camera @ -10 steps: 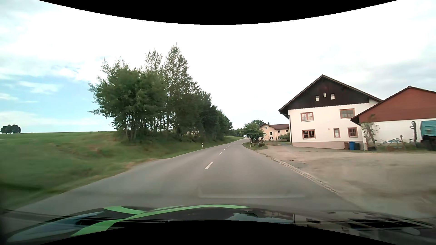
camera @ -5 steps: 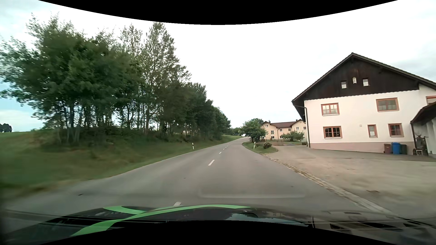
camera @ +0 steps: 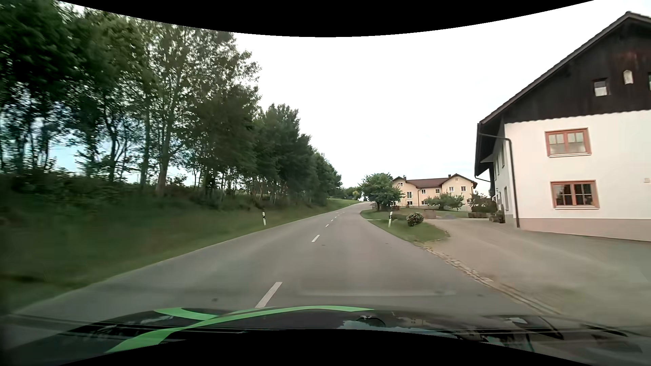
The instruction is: Follow the waypoints while adhering to traffic rules and regulations
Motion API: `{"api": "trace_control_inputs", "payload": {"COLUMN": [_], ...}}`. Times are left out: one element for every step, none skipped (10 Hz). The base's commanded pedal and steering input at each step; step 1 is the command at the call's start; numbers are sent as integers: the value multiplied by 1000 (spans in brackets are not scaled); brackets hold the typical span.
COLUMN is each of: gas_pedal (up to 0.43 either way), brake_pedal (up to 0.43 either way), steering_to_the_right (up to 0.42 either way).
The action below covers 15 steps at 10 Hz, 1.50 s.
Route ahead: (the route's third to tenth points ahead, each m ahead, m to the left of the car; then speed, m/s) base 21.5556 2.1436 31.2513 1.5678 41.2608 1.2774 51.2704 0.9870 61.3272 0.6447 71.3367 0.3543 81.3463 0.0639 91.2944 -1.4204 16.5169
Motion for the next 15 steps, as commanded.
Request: {"api": "trace_control_inputs", "payload": {"gas_pedal": [449, 390, 378, 378, 378, 378, 378, 378, 378, 378, 378, 370, 370, 370, 350], "brake_pedal": [0, 0, 0, 0, 0, 0, 0, 0, 0, 0, 0, 0, 0, 0, 0], "steering_to_the_right": [5, 5, 4, 1, 1, 1, 1, 1, 1, 1, 1, 1, 1, 1, 2]}}
